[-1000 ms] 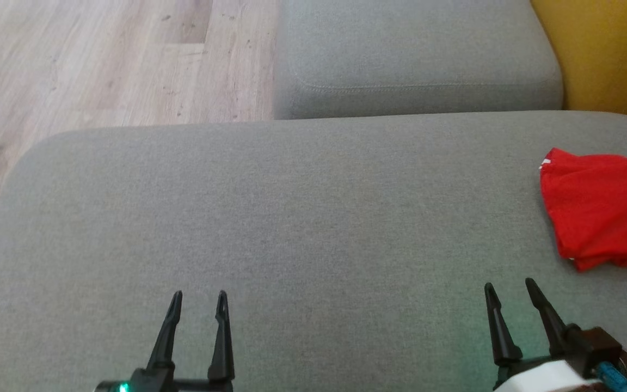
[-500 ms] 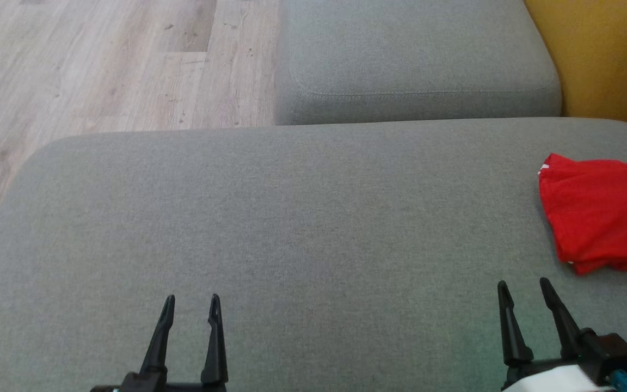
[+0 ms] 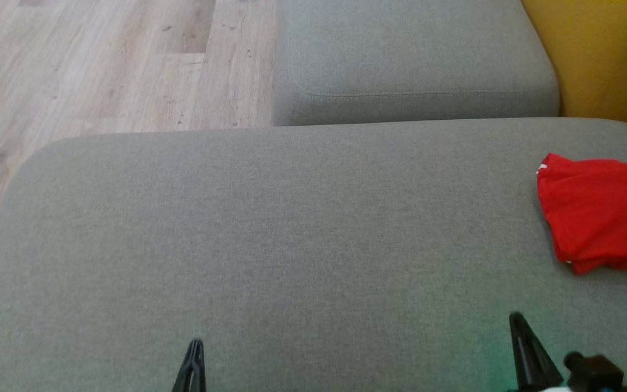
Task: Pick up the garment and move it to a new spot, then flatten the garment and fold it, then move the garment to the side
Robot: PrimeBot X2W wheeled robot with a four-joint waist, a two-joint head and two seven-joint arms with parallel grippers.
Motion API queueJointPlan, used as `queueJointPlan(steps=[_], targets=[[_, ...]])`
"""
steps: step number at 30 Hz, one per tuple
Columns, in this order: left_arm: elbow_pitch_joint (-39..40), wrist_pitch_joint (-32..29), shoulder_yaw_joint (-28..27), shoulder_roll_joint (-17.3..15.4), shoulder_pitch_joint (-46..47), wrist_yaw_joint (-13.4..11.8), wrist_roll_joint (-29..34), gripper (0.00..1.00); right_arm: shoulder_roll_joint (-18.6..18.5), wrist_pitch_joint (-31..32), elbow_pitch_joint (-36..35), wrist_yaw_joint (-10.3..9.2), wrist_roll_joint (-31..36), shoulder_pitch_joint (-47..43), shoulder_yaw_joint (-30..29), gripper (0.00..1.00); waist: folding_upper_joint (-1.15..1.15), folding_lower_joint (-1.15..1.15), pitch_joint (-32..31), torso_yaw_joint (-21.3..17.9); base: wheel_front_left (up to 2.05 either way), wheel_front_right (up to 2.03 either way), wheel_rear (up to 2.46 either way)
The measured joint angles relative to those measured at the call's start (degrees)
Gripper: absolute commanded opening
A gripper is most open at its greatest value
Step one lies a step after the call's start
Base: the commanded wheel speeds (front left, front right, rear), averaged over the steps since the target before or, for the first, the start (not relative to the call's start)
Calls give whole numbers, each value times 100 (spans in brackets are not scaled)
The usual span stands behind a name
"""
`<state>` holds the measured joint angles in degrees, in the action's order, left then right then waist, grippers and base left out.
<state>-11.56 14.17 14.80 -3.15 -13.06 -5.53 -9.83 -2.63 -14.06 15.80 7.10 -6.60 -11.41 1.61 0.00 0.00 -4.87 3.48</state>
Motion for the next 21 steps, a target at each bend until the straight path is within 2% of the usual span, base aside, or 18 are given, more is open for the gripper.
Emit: queueJointPlan(steps=[21], targets=[[-96, -258, -178, -33, 146, 204, -1459, 0, 0, 296, 40, 0, -1460, 42, -47, 0, 0, 1, 86, -59, 0, 0, 0]])
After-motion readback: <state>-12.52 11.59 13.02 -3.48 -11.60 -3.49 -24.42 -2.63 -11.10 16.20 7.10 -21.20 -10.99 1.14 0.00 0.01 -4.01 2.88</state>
